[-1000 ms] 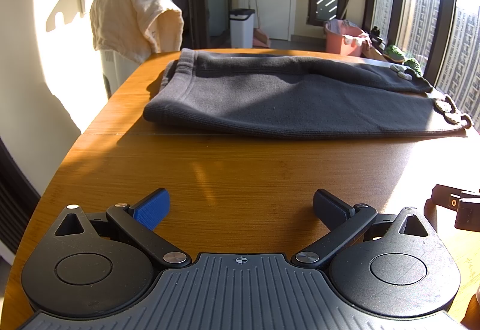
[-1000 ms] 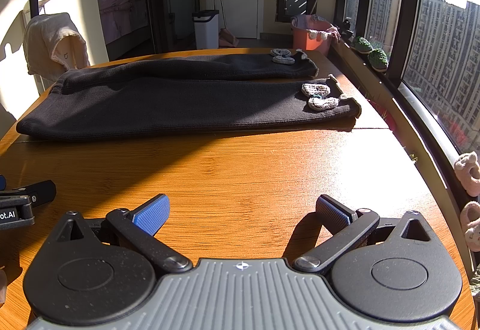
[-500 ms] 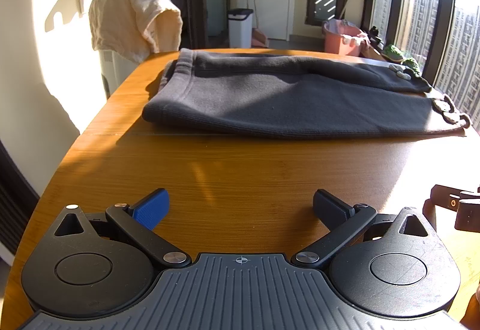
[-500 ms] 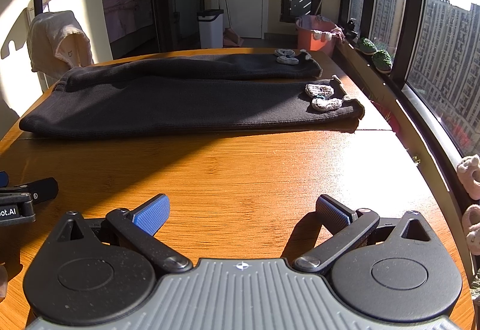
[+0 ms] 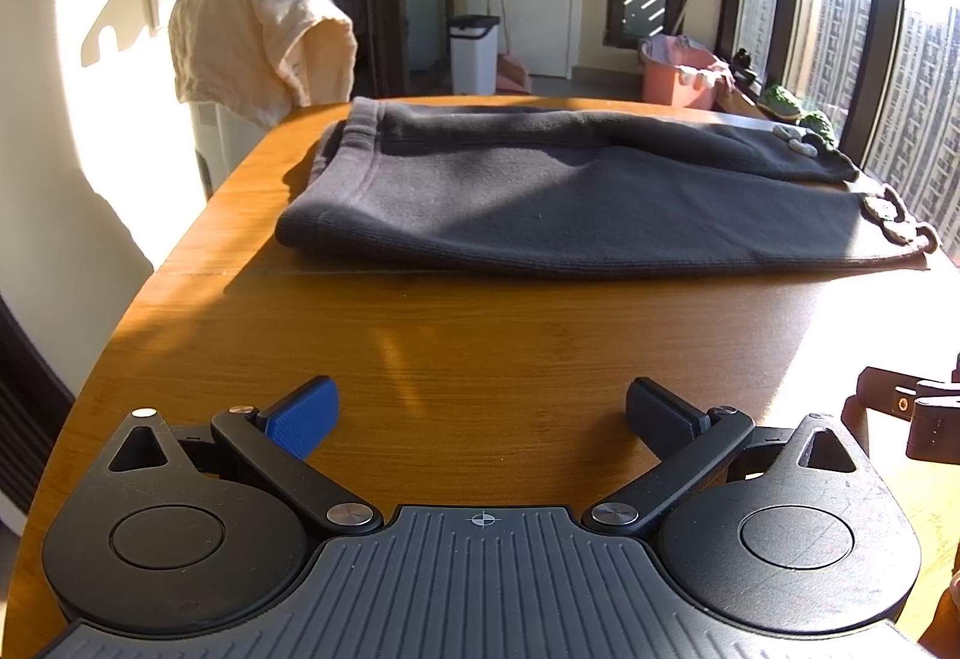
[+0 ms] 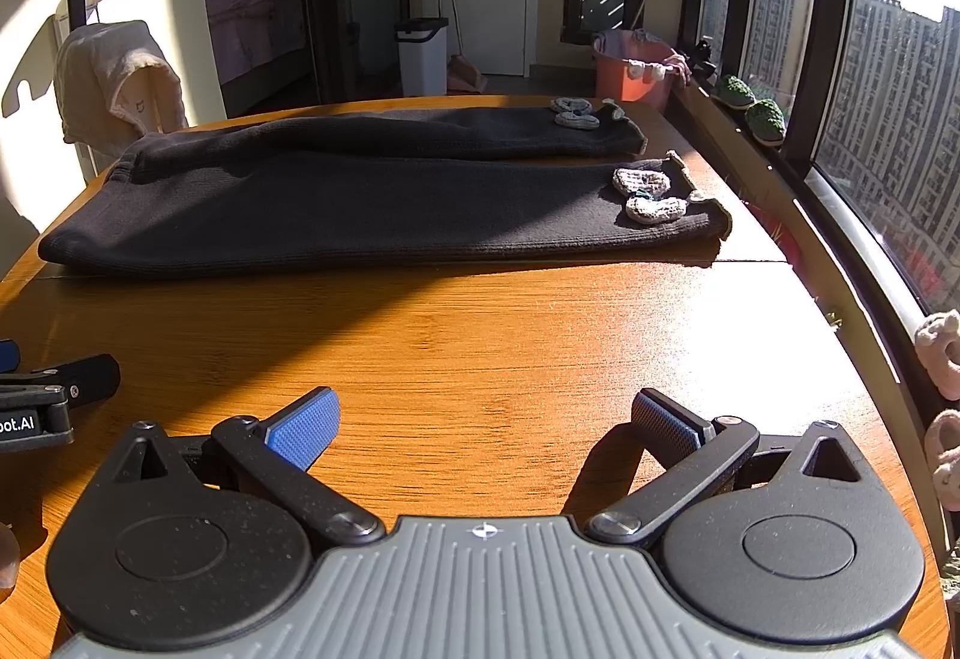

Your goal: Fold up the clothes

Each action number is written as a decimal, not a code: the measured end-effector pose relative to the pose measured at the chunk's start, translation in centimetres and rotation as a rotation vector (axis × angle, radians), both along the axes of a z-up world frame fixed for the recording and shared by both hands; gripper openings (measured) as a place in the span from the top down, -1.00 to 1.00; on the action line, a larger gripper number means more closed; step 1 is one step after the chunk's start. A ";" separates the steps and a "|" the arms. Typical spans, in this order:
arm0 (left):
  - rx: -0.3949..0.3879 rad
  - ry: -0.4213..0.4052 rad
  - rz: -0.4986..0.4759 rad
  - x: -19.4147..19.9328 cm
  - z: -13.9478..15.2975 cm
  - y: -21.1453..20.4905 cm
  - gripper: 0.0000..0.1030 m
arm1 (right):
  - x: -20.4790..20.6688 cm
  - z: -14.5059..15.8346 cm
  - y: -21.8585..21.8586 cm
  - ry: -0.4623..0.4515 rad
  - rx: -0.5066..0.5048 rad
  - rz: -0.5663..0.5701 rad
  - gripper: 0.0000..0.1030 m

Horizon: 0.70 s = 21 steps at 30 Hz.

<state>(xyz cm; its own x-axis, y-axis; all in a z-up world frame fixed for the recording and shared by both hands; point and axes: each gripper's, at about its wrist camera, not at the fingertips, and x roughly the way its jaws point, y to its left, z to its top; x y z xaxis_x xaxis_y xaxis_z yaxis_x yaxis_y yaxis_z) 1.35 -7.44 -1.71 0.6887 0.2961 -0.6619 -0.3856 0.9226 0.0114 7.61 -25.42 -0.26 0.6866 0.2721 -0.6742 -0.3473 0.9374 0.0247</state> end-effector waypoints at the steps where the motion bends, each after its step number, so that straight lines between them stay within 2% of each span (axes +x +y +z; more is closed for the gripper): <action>1: 0.000 0.000 -0.003 0.1 0.0 0.0 -1.00 | 0.0 0.0 0.0 0.000 0.000 0.001 -1.00; 21: -0.001 -0.006 -0.019 0.8 -0.1 -0.2 -1.00 | -0.1 0.0 0.1 -0.002 0.002 0.018 -1.00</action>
